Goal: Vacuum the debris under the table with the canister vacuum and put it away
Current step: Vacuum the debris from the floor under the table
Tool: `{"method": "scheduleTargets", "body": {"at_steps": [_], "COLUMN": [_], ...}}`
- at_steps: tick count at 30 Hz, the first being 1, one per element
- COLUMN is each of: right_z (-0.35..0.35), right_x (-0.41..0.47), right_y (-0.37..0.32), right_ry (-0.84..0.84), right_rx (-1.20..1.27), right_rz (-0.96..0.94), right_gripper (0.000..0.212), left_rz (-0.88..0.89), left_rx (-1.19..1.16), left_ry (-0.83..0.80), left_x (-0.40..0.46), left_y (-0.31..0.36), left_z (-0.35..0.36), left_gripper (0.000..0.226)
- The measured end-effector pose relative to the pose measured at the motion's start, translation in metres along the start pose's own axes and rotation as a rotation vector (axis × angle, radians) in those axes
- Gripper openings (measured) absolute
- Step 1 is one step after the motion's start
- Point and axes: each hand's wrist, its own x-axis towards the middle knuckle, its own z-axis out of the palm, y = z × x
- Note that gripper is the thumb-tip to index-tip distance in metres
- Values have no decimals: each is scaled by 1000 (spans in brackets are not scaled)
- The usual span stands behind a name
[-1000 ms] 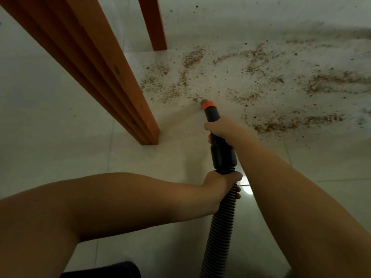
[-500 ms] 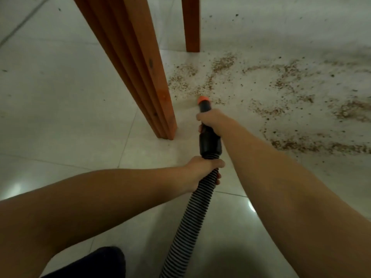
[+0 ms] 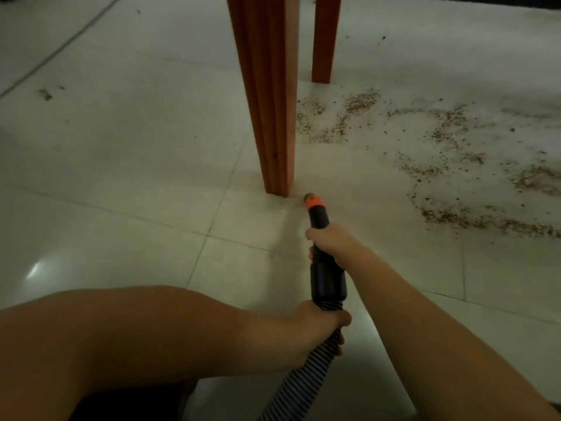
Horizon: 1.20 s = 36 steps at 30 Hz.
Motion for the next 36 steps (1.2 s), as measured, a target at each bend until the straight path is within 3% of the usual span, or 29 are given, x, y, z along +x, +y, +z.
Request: {"method": "scheduleTargets", "body": {"at_steps": [6, 12, 16, 20, 26, 36], "right_z": [55, 84, 119, 150, 151, 147], "right_x": [-30, -29, -19, -4, 20, 92], "right_y": [-2, -30, -47, -73, -124, -183], "right_ry": [-114, -149, -128, -79, 27, 209], "right_rx": [-63, 35, 63, 53, -49, -12], "right_rz": [2, -24, 6, 1, -56, -6], "right_gripper": [28, 32, 50, 54, 46, 55], "left_rz": [2, 41, 58, 56, 114, 146], "left_rx": [-97, -66, -56, -127, -192, -215], "left_ry": [56, 141, 198, 233, 171, 29], "left_x": [-30, -42, -47, -39, -8, 48], "left_y": [-35, -20, -5, 5, 47, 112], "left_z": [-27, -71, -114, -145, -180, -235], "left_gripper": [11, 14, 15, 13, 13, 13]}}
